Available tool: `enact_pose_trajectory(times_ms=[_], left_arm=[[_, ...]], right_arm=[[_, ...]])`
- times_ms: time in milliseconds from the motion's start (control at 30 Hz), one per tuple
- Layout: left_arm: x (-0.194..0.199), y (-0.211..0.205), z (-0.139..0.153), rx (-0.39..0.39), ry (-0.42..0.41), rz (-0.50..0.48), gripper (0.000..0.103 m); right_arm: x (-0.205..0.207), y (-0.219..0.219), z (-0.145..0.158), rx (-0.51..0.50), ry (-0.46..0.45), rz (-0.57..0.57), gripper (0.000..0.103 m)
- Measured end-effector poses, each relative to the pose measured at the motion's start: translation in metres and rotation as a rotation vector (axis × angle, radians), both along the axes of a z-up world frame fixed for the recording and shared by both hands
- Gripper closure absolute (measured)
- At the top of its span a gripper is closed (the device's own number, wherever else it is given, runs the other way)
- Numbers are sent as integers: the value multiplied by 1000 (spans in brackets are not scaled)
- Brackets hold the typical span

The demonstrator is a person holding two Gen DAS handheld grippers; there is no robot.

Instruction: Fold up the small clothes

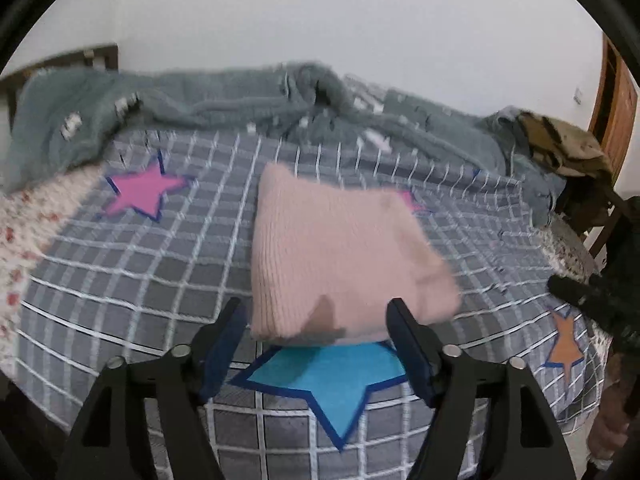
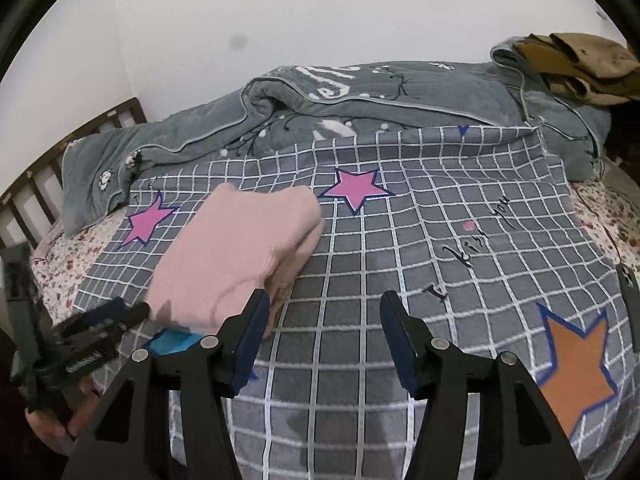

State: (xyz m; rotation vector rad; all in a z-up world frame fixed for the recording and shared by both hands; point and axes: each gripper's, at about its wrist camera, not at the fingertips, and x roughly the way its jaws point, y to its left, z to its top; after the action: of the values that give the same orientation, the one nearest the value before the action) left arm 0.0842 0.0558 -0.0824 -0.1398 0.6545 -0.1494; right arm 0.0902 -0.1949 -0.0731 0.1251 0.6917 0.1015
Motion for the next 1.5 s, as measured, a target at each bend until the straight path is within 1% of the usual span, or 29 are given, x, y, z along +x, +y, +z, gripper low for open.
enact_pose_trajectory(times_ms=[67,100,133,167,233,300,433,633,833,967,1033,1500], left_arm=[[-15,-4,18,26,-27,13,23],[-19,-4,23,35,-32,17,21],[-24,-6,29,47,-33,21,18],[-30,-8,35,53,-27,19,15],[-40,-9,41,57,-29,22,15],[-50,-12,46,79,-32,40,14],[-62,-18,51,89,-27,44,13],[-72,-25,55,115,-29,47,13],[-78,-25,62,98,-44,49,13],[-80,-27,66,104,-55,49,13],[-80,-27,66,103,-57,50,13],[-82,-29,69,105,-55,50,13]], right_arm=[[-12,0,8,-11,-7,-8,36],[-20,1,14,-19,-18,-12,22],[-26,1,18,-18,-35,-7,10],[-34,2,24,-18,-57,0,7],[-49,6,33,-42,-89,16,3],[-60,9,39,-66,-99,21,1],[-73,8,44,-42,-88,34,0],[-82,5,46,-39,-94,23,0],[-88,7,48,-49,-99,27,0],[-89,8,49,-56,-98,33,0],[-88,8,48,-57,-86,33,0],[-94,7,53,-41,-84,33,0]])
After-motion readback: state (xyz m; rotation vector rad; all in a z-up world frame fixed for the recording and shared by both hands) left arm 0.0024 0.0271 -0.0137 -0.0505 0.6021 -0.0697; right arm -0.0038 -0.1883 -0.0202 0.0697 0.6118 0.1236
